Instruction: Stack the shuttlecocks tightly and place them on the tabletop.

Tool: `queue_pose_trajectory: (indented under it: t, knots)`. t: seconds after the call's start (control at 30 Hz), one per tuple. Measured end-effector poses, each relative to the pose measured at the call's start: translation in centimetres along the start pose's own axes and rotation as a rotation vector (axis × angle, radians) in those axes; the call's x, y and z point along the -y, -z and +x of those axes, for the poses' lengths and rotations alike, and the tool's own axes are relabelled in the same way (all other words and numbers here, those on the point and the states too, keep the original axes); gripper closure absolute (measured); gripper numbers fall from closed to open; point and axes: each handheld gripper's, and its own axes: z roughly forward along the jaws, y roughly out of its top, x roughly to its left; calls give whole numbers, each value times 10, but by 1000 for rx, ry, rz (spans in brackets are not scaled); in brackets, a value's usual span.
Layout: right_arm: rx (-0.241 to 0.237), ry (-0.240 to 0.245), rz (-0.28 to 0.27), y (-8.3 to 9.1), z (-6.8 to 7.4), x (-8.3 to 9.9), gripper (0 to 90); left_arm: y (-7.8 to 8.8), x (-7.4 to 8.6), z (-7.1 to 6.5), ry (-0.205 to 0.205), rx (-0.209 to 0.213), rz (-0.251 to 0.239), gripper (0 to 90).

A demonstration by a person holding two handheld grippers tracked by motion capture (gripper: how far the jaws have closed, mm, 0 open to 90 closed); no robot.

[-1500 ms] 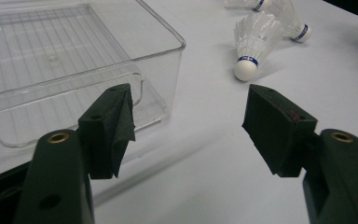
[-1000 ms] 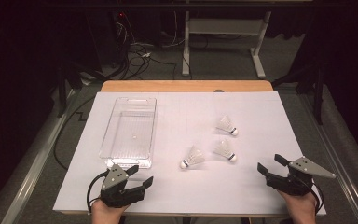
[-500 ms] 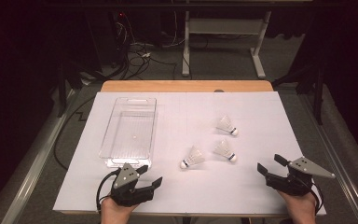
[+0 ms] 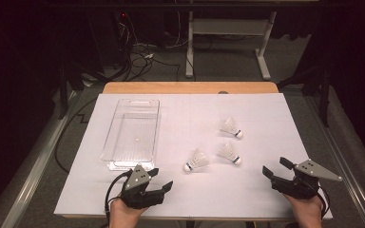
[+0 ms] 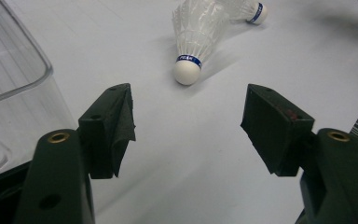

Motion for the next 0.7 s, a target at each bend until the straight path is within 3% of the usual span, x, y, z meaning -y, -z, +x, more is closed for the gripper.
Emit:
queue_pose_trajectory:
  t: [0.3, 0.7]
  knots:
    - [4, 5, -6, 0, 0, 0, 238, -11, -6, -7, 1, 28, 13, 350]
    - [5, 9, -9, 0, 0, 0, 238, -22, -12, -11, -18, 30, 29, 348]
